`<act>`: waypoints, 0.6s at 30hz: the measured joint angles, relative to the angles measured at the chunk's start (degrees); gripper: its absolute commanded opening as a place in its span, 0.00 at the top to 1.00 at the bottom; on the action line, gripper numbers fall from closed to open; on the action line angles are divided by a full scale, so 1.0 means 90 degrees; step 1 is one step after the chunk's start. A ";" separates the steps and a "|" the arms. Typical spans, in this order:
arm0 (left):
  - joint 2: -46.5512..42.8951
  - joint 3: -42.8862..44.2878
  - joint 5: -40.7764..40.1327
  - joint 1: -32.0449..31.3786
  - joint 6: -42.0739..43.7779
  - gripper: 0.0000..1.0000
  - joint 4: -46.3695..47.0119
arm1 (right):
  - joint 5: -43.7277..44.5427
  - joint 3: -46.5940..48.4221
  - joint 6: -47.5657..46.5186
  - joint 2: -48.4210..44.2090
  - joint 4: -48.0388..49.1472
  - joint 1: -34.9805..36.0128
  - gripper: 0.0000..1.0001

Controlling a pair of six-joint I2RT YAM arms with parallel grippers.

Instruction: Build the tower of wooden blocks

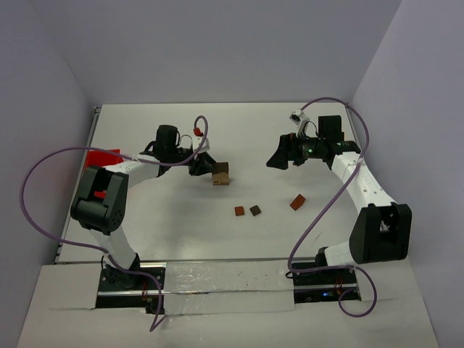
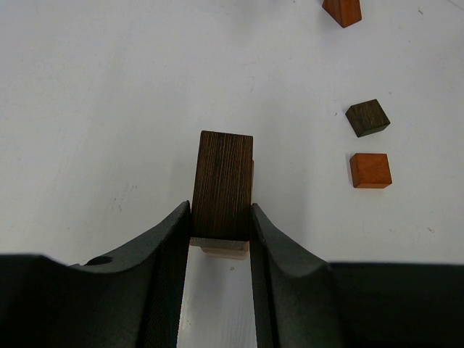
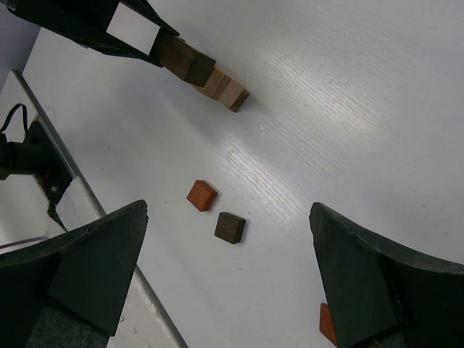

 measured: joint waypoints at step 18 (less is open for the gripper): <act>0.0000 -0.0002 0.0076 0.0022 0.0002 0.59 -0.0007 | -0.0005 0.0000 0.0000 0.0051 -0.0007 0.0000 0.00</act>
